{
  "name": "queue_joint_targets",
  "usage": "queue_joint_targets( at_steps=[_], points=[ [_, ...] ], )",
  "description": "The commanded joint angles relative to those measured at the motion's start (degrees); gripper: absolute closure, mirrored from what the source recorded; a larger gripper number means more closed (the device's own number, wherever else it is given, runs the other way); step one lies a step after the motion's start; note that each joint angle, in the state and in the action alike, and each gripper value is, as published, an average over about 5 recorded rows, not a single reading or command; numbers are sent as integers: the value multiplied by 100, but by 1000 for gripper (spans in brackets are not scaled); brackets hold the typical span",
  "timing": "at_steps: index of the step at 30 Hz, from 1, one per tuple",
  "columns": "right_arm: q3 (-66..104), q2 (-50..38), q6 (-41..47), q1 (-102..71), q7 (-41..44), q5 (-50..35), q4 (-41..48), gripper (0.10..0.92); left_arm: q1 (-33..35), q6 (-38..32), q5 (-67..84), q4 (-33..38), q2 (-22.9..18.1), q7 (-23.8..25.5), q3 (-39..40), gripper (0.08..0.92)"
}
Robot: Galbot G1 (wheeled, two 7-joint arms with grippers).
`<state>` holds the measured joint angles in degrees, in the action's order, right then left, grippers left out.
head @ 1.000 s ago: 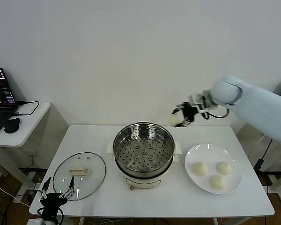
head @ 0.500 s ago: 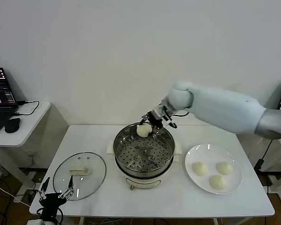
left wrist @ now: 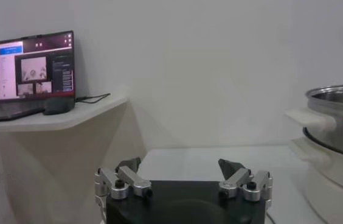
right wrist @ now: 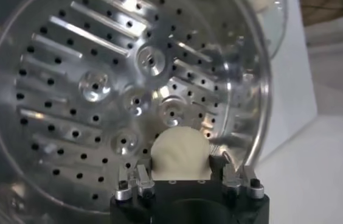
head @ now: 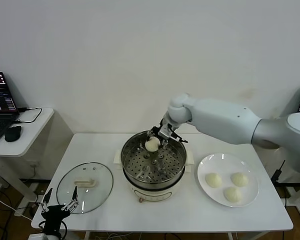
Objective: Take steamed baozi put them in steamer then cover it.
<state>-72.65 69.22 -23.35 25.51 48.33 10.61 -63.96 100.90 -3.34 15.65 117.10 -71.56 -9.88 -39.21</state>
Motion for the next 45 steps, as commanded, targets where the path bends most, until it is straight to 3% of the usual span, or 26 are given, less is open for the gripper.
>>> queue_joint_targets(
  at_steps=[1,4,10,15,19,27,35,45],
  points=[
    [116,226,-524,-231,-156,782,493,422,4,-28,-5,-17,-12,-2,4,177],
    [98,255,-542,-246,-165,719,498,399,20,-31,5,0,-17,-9,-3,177],
    [71,117,-226,15,82,258,208,256,29,-19,2,-1,-22,-22,-15,177],
    [-53,-510,1461,740,794,-1378,-759,205,17,6,9,32,-12,-25,-52,177],
    [-129,-1226,3239,1216,1003,-2019,-1525,203,-4,32,5,58,45,-22,-89,177],
    [-441,-2845,4518,1850,1186,-2697,-2877,203,-91,130,52,136,149,-75,-175,177],
    [-556,-4588,4426,1565,1381,-2304,-3553,203,-139,146,73,102,280,-67,-206,177],
    [293,-5111,4068,-369,1244,-1374,-3343,203,-169,143,-19,76,279,-69,-165,177]
  ],
)
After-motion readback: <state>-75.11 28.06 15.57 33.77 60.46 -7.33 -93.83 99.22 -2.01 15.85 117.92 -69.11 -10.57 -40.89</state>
